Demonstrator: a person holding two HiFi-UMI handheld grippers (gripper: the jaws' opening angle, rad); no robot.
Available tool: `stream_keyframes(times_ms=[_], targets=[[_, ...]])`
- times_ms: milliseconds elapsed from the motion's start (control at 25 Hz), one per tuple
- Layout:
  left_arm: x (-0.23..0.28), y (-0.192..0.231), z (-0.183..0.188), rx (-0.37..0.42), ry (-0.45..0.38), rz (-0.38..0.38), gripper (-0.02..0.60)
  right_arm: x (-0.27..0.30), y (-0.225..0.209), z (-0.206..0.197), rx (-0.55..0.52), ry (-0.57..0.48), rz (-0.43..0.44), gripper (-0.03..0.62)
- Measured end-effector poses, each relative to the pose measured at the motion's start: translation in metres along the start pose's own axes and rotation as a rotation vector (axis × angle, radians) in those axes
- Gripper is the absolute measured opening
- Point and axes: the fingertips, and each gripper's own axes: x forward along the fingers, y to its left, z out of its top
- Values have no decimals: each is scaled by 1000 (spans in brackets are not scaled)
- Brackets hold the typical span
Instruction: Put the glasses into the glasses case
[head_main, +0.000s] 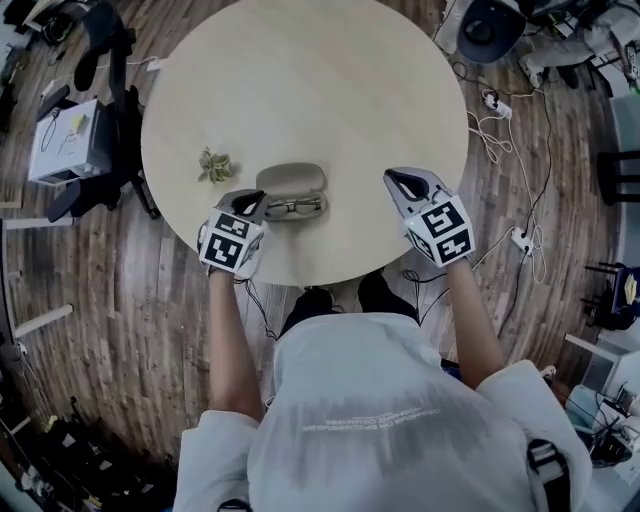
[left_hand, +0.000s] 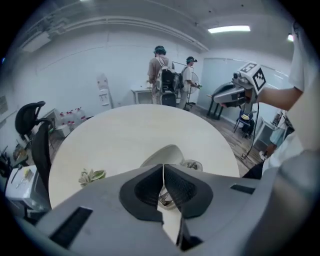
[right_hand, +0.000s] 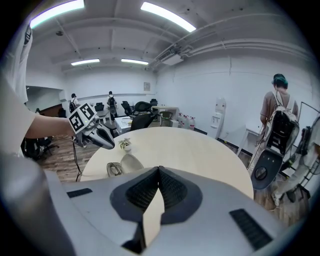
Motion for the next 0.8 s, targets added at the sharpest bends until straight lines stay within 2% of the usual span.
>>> stream_keyframes(times_ms=[120,320,480,800], targets=[[-19,6,15,-87,-90,55,12,-3,-8,20,-48,-43,7,0],[-54,15,44,-123,-222,177,12,-9,-23,58,-110,-117,9,2],[-86,11,76,-84,-336,260,12,-18,-28,89,-188,-176,7,2],[-143,5,128,-4,-435,416,12,-35,-21,150,-318,-306,42,2]])
